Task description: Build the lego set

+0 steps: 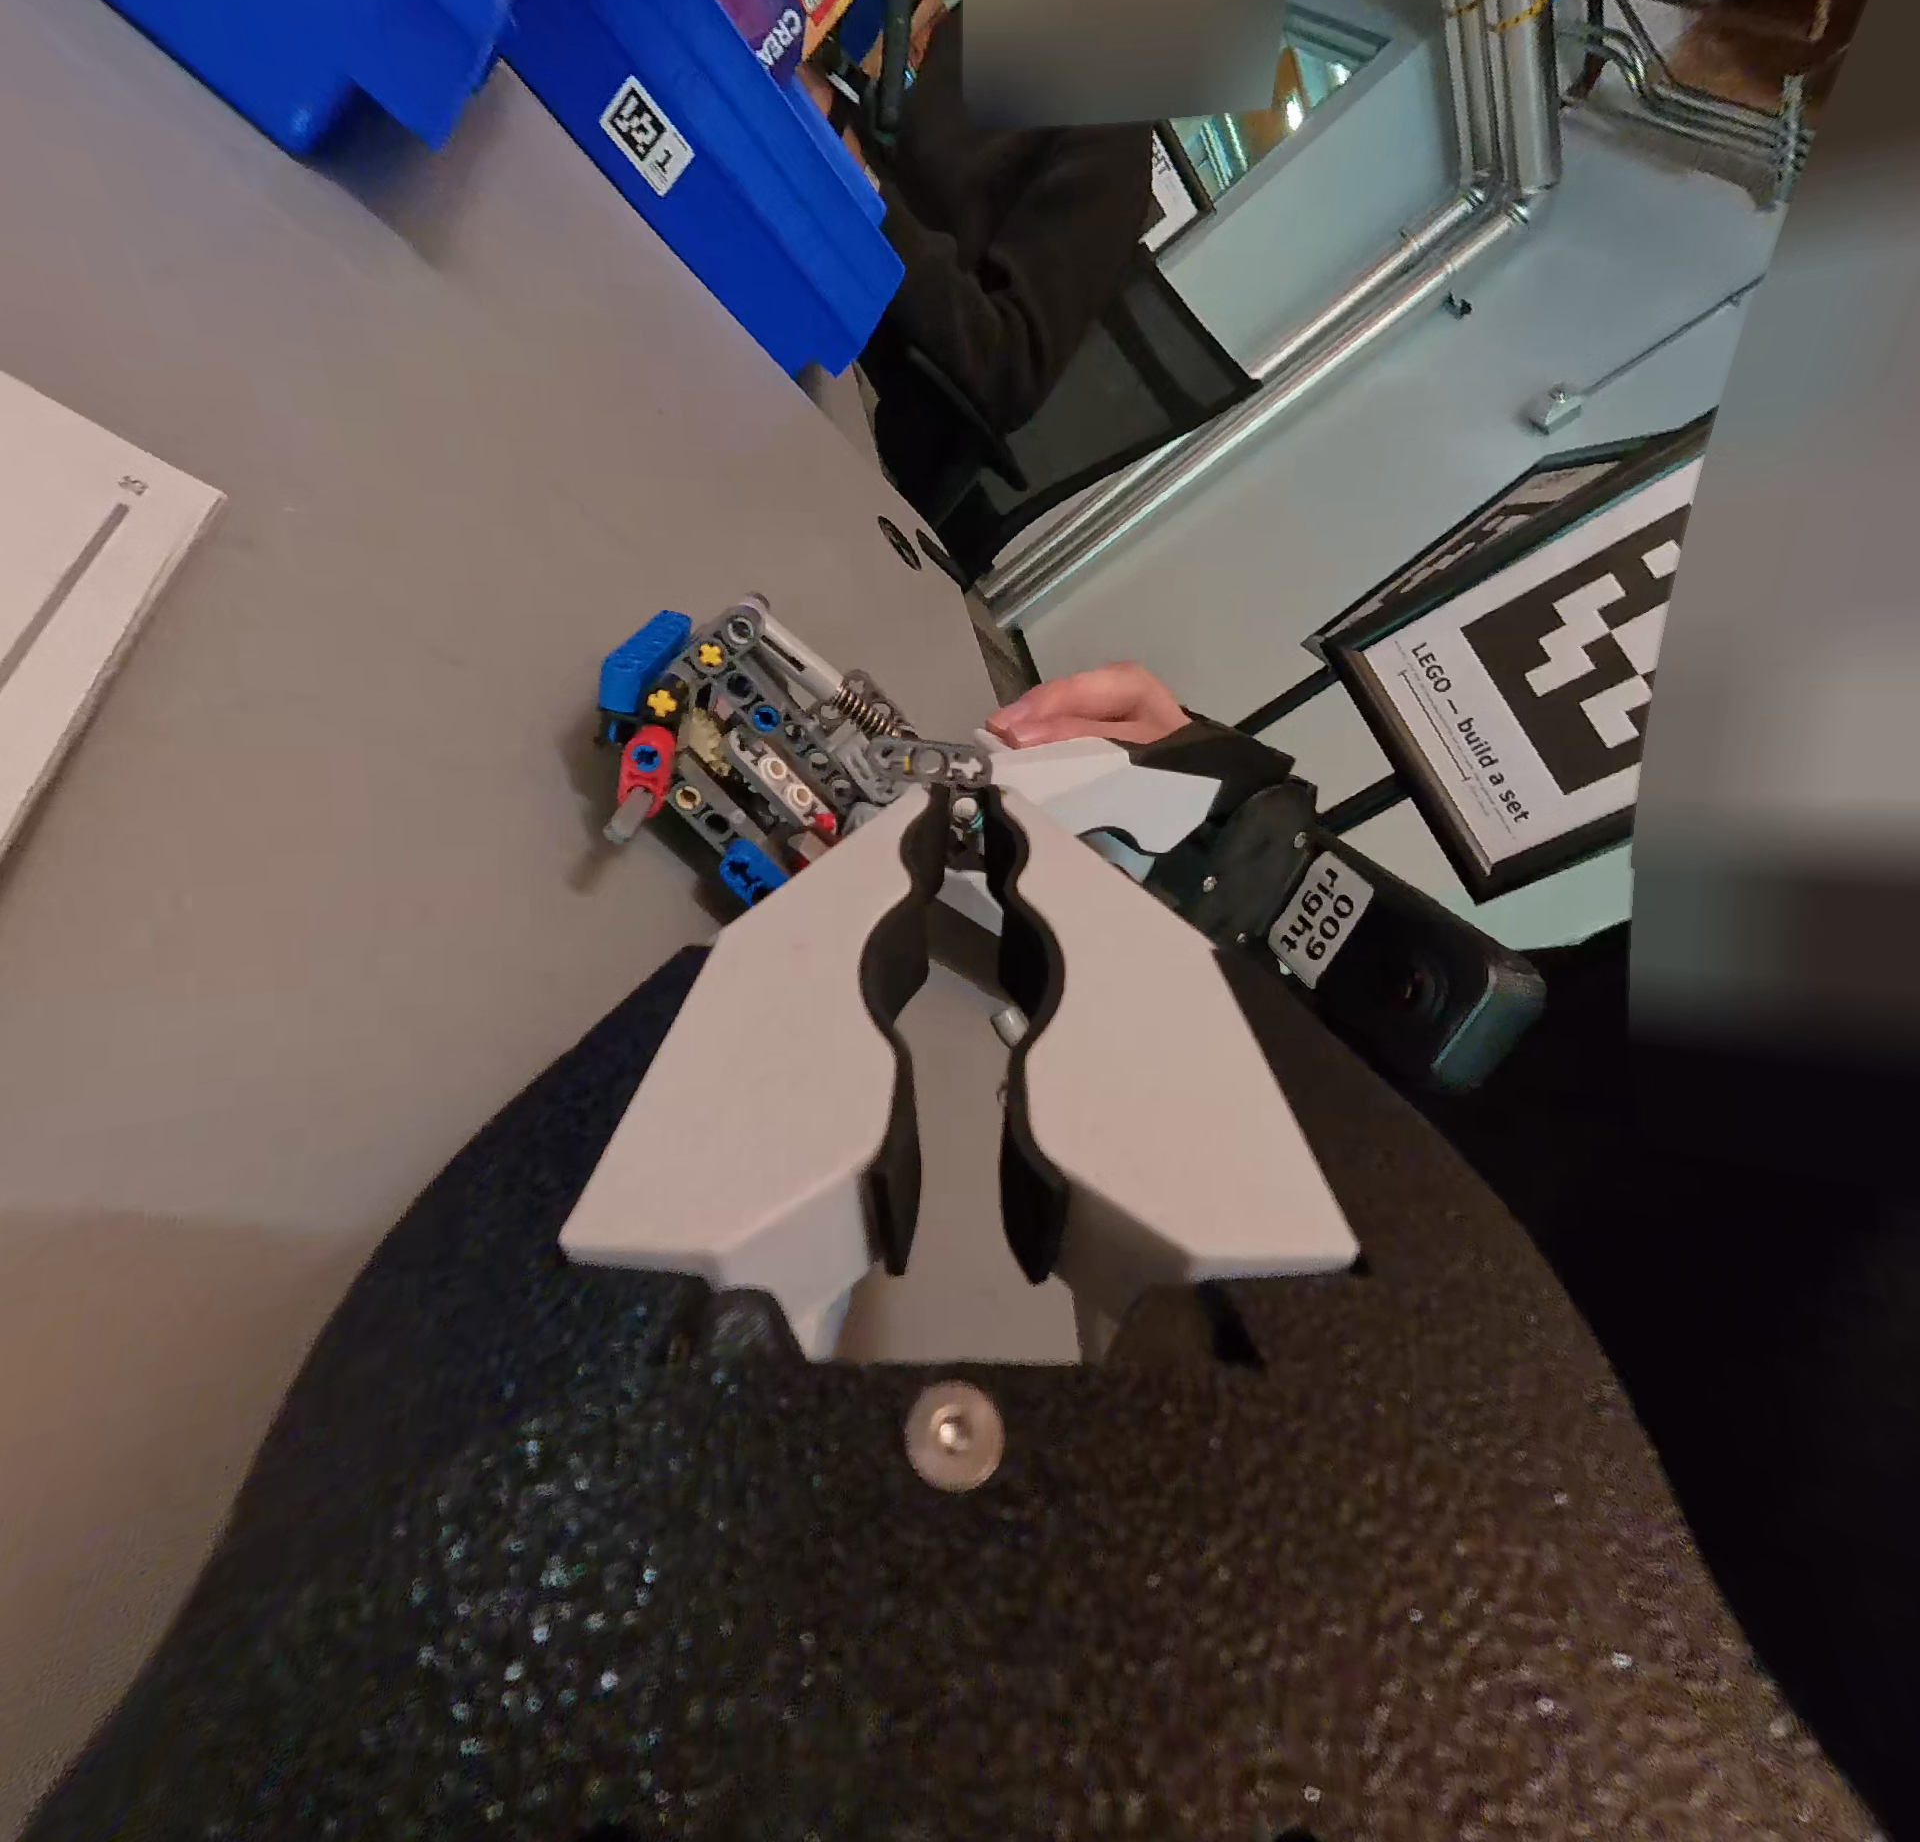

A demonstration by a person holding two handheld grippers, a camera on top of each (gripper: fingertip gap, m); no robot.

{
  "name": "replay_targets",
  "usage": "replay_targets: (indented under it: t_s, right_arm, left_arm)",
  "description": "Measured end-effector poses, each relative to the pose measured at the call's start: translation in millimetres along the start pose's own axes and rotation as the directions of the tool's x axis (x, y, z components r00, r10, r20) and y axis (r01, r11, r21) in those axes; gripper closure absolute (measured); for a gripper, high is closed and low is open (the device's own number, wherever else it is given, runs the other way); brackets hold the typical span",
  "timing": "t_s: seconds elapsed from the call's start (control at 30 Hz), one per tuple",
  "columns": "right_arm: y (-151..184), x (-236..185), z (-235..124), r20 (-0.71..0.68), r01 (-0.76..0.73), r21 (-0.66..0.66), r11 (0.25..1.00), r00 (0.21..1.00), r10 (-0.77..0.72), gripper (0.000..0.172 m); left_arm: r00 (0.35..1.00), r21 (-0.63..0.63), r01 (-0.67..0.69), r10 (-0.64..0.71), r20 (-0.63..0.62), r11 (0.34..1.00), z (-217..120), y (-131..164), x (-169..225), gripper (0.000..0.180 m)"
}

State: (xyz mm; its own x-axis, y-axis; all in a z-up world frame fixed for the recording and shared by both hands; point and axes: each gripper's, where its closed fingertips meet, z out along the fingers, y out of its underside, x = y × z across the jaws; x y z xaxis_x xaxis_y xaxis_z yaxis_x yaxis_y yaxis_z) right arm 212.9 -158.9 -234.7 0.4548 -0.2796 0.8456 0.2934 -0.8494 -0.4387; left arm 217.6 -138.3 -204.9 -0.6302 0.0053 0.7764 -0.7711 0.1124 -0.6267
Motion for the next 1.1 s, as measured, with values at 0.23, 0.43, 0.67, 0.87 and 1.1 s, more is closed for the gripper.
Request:
replay_targets:
  t_s: [0.23,0.43,0.67,0.87,1.1]
  right_arm:
    - [0,-2,-3,-0.022,0.012,0.013,1.000,1.000,-0.011,0.166]
    - [1,0,-2,-0.027,0.007,0.012,1.000,1.000,-0.007,0.166]
    - [0,-2,-2,-0.035,0.052,0.012,0.999,0.998,-0.052,0.167]
    - [1,0,0,-0.031,0.021,0.026,0.999,0.999,-0.021,0.166]
    - [4,2,0,-0.012,-0.073,0.037,0.997,0.997,0.073,0.166]
  left_arm:
    - [0.969,-0.088,-0.244,0.247,0.019,0.966,1,-1,6,0.178]
    - [0.962,-0.059,-0.273,0.273,-0.005,0.960,5,-9,7,0.177]
    - [0.982,-0.136,-0.185,0.190,0.021,0.973,5,2,-3,0.177]
    - [0.984,-0.110,-0.173,0.178,0.034,0.979,7,0,-3,0.177]
    - [0.984,-0.082,-0.140,0.148,0.104,0.987,8,-2,-11,0.177]
